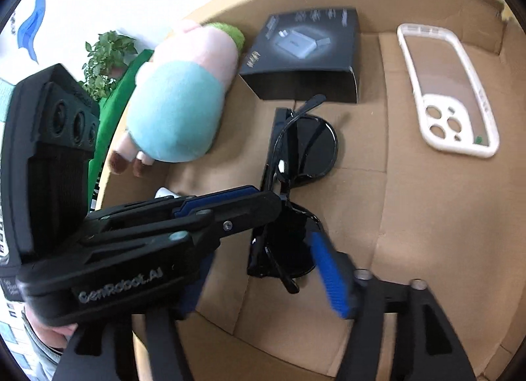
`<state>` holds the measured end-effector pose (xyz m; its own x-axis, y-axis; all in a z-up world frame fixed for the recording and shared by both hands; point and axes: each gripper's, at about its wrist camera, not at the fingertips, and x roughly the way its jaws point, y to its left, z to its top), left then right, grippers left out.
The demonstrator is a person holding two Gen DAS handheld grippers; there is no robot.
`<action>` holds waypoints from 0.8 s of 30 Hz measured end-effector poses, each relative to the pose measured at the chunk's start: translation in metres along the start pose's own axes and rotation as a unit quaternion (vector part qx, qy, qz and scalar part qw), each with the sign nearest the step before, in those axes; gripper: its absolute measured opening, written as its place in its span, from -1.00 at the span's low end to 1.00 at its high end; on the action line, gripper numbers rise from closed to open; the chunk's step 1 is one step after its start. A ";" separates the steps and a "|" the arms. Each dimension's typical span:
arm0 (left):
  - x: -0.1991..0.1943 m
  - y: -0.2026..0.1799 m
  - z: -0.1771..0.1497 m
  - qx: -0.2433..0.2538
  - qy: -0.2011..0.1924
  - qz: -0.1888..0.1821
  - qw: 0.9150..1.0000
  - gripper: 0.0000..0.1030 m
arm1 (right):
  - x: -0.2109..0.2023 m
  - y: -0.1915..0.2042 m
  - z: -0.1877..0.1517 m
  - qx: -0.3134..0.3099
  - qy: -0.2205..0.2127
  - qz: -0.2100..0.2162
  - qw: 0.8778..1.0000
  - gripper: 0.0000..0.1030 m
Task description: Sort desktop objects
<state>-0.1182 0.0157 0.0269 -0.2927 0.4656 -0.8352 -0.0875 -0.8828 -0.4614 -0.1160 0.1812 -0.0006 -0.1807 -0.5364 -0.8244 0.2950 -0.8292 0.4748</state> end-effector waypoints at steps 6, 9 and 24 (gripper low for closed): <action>-0.057 -0.029 -0.037 0.085 -0.128 0.071 0.986 -0.28 | -0.054 0.019 -0.034 -0.061 -0.099 -0.038 0.993 0.83; -0.088 -0.047 -0.078 0.129 -0.237 0.126 0.955 0.35 | -0.073 0.026 -0.058 -0.091 -0.156 -0.086 0.980 0.95; -0.068 -0.016 -0.146 0.099 -0.317 0.239 0.913 0.59 | -0.092 0.009 -0.134 -0.053 -0.309 -0.225 0.922 1.00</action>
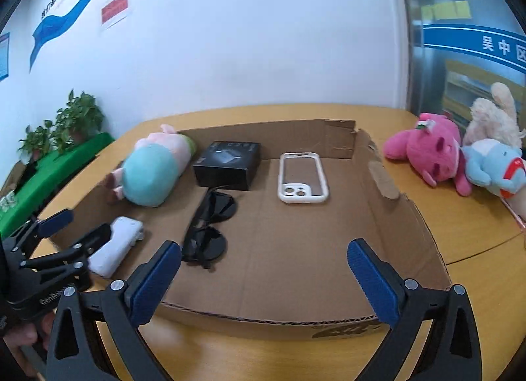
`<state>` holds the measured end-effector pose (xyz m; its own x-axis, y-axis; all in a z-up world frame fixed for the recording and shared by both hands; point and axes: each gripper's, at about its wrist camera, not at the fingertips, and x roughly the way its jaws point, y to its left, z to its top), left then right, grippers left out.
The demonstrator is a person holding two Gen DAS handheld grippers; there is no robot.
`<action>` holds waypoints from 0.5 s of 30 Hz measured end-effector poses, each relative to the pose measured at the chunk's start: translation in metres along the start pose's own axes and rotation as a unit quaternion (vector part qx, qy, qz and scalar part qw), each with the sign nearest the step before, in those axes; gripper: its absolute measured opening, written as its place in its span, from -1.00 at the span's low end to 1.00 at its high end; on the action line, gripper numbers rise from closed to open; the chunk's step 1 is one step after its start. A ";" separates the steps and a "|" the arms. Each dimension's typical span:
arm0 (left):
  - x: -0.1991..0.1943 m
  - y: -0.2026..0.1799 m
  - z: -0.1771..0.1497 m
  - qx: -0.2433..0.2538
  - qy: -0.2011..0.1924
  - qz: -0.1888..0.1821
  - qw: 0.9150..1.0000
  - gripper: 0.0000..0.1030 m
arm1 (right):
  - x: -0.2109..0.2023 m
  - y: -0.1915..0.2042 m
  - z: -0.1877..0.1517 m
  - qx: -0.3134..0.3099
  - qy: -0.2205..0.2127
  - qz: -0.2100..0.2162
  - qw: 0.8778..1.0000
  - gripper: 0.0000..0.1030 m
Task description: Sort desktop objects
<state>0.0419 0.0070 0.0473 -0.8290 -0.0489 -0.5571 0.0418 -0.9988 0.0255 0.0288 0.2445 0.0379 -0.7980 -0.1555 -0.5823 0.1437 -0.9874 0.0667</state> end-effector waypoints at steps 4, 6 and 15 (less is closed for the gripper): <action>0.005 0.000 -0.010 0.006 -0.003 0.011 1.000 0.59 | 0.015 -0.002 -0.012 -0.004 0.008 -0.001 1.000 1.00; 0.004 -0.002 -0.014 0.007 -0.009 0.014 1.000 0.59 | 0.015 0.002 -0.015 -0.013 -0.002 0.000 1.000 1.00; 0.000 -0.001 -0.025 0.002 -0.066 0.023 0.998 0.61 | 0.016 0.003 -0.021 -0.019 -0.032 0.001 0.999 1.00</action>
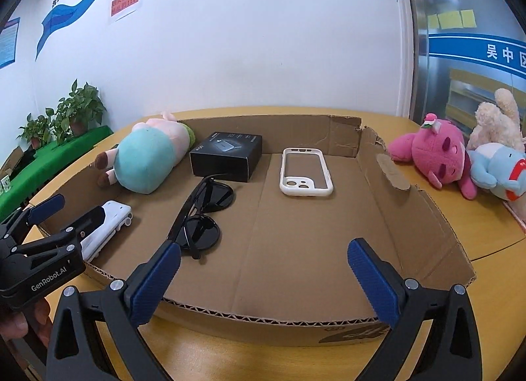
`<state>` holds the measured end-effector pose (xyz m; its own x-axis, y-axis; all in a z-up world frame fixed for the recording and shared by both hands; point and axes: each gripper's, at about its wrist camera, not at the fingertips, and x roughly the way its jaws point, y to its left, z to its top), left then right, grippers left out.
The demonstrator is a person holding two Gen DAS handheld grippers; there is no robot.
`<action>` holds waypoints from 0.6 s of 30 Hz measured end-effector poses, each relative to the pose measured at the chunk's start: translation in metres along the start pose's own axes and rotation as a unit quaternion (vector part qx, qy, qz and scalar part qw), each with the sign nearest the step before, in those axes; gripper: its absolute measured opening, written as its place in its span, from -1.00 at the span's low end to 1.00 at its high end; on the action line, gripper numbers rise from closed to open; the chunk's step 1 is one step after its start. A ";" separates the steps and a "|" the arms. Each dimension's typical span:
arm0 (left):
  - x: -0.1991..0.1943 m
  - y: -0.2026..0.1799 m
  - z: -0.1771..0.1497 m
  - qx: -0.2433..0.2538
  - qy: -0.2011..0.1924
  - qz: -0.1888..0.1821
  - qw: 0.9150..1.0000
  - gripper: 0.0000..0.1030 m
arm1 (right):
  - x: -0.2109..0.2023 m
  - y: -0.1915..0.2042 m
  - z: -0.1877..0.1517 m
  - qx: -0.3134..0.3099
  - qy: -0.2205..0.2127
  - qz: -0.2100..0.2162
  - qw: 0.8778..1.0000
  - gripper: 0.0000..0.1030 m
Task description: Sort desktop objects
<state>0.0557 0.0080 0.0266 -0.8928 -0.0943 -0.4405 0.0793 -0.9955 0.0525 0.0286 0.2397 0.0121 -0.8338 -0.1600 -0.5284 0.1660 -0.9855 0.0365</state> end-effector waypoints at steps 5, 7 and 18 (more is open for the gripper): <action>0.002 0.000 0.002 0.002 0.002 0.002 1.000 0.64 | -0.003 0.002 -0.003 -0.001 -0.014 -0.003 1.000 1.00; 0.002 0.001 0.002 0.002 0.003 0.000 1.000 0.66 | -0.004 0.003 -0.004 -0.001 -0.020 -0.003 1.000 1.00; 0.005 0.000 0.001 0.005 0.007 -0.005 1.000 0.78 | -0.005 0.002 -0.007 -0.003 -0.027 -0.005 1.000 1.00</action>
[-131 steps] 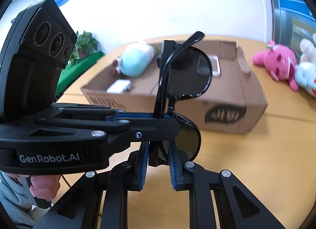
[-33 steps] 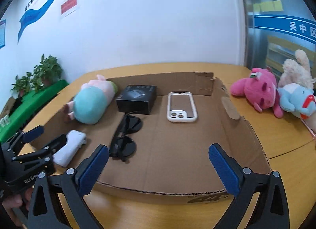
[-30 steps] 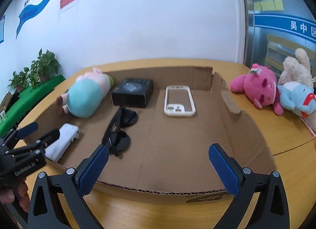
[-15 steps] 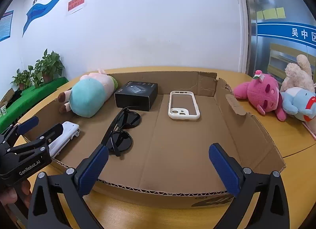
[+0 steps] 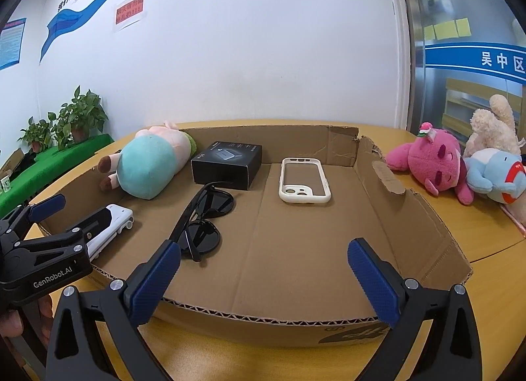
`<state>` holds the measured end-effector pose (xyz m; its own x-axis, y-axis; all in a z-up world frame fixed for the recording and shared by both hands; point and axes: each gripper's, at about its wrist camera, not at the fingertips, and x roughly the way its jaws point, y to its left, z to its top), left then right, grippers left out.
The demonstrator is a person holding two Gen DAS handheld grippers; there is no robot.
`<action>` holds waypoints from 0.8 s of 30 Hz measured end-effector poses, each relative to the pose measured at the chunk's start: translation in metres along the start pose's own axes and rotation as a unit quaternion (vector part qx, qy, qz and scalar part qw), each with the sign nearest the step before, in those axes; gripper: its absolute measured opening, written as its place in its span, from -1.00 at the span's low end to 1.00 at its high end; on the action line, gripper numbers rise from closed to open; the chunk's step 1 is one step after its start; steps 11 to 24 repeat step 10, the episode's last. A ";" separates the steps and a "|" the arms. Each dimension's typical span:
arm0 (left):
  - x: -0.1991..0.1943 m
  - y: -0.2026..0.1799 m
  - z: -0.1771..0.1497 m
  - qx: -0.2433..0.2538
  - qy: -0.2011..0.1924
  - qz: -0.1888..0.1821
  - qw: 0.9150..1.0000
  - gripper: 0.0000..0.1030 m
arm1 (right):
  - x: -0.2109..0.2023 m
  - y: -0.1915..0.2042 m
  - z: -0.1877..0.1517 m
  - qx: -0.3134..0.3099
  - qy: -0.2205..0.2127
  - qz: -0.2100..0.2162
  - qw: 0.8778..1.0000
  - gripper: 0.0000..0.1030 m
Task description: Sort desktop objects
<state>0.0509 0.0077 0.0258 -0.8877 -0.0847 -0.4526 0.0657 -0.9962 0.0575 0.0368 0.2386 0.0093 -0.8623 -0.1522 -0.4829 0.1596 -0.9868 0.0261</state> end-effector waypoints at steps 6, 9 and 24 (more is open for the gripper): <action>0.000 0.000 -0.001 -0.001 0.000 0.000 1.000 0.78 | 0.003 0.000 0.003 0.001 0.011 -0.003 1.000 1.00; 0.001 0.000 -0.001 -0.001 0.001 0.000 1.000 0.78 | 0.006 -0.001 0.005 0.002 0.028 0.000 1.000 1.00; 0.001 0.000 -0.001 -0.001 0.001 0.000 1.000 0.78 | 0.007 -0.001 0.006 0.003 0.034 0.000 0.999 1.00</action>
